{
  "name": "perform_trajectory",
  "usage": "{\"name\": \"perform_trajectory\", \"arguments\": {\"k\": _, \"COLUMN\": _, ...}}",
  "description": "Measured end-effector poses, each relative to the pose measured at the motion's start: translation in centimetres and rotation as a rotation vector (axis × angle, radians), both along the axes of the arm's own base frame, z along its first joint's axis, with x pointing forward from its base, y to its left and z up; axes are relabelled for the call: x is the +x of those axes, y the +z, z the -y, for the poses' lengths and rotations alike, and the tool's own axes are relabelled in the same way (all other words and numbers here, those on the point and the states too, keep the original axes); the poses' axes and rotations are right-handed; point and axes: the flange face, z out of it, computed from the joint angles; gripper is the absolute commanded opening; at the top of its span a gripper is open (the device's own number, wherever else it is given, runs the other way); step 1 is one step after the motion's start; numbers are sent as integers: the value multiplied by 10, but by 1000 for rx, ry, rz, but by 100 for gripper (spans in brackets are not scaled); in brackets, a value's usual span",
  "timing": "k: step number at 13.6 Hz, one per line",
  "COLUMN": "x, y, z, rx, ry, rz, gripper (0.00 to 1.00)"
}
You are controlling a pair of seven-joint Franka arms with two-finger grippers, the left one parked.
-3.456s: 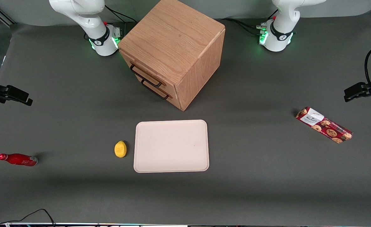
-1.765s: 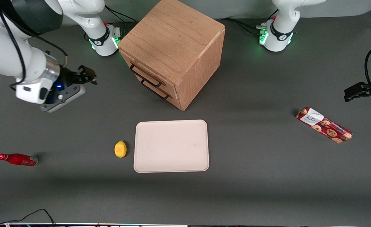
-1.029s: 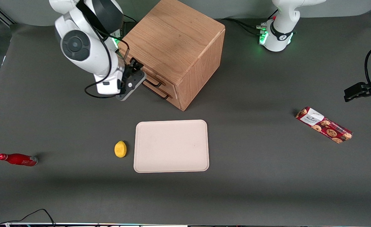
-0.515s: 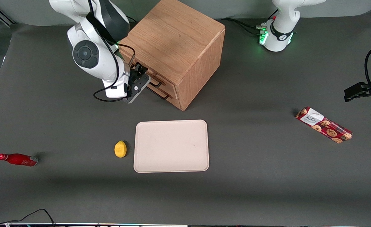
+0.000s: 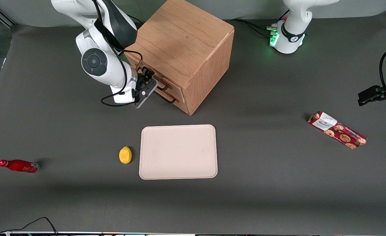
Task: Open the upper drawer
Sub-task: 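Hook the right gripper onto the upper drawer's black bar handle, then pull the handle with the right gripper, sliding the upper drawer out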
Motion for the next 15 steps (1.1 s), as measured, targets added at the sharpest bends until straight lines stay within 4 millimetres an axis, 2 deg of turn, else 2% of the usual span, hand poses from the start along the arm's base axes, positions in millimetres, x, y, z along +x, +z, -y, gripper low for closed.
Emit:
{"name": "perform_trajectory", "arguments": {"k": 10, "x": -4, "y": -28, "z": 4, "rx": 14, "ry": -6, "rz": 35, "gripper": 100}}
{"name": "perform_trajectory", "arguments": {"k": 15, "x": -3, "y": -29, "z": 5, "rx": 22, "ry": 0, "rz": 40, "gripper": 100}}
